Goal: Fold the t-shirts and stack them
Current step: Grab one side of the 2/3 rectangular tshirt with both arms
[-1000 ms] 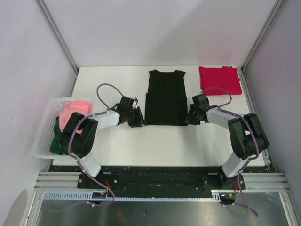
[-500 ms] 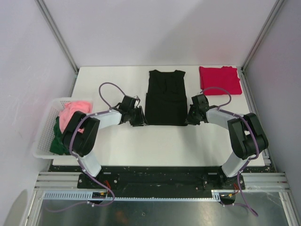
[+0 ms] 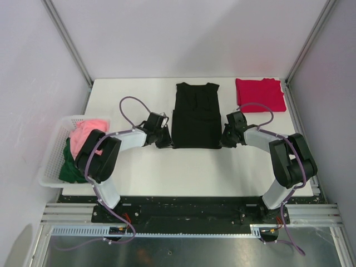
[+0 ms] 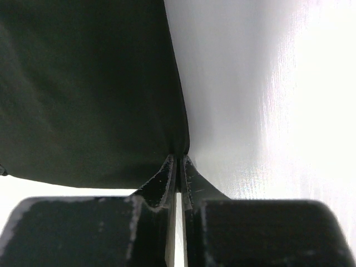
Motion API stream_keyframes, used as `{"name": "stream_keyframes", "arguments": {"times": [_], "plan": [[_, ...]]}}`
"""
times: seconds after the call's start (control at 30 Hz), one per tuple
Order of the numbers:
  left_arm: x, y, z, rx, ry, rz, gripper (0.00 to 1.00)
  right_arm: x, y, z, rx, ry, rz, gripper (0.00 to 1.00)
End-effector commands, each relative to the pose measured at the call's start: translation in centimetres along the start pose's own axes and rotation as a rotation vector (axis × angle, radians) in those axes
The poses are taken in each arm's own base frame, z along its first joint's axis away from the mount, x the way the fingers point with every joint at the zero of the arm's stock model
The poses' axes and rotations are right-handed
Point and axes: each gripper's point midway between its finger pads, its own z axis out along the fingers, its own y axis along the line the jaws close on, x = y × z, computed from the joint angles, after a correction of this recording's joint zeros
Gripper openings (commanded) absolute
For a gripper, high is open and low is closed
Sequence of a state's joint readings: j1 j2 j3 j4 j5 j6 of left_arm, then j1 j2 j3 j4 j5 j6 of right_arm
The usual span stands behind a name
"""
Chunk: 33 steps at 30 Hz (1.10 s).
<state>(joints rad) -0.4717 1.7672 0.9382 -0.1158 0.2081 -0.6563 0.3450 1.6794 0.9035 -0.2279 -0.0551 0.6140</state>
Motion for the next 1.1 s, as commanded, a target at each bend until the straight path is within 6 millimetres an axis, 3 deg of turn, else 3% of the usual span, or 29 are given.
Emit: {"name": "stream_keyframes", "arguments": {"times": [0.0,0.27,0.4,0.63,0.77,0.9,1.07], "plan": [[0.9,0.1,-0.1,-0.025,0.004,0.009,0.04,1.6,-0.5,0.0,0.018,0.058,-0.009,0.02],[3.0,-0.3,-3.9,0.001,-0.037,-0.001,0.00,3.5,0.5,-3.1,-0.007,0.074,-0.040,0.00],[5.1,-0.2,-6.2,0.017,-0.049,-0.010,0.00,6.1,1.0,-5.3,-0.025,0.086,-0.044,0.00],[10.0,-0.1,-10.7,0.062,-0.076,-0.029,0.00,12.4,-0.1,-9.6,-0.018,0.096,-0.037,0.00],[12.6,-0.3,-12.8,0.101,-0.087,-0.050,0.00,14.7,-0.3,-12.4,-0.041,0.069,-0.026,0.00],[13.7,-0.1,-14.2,0.126,-0.106,-0.065,0.00,15.5,-0.8,-14.6,-0.060,0.035,-0.015,0.00],[12.7,-1.1,-15.5,0.153,-0.148,-0.047,0.00,14.6,0.1,-16.1,-0.126,-0.011,-0.010,0.00]]}}
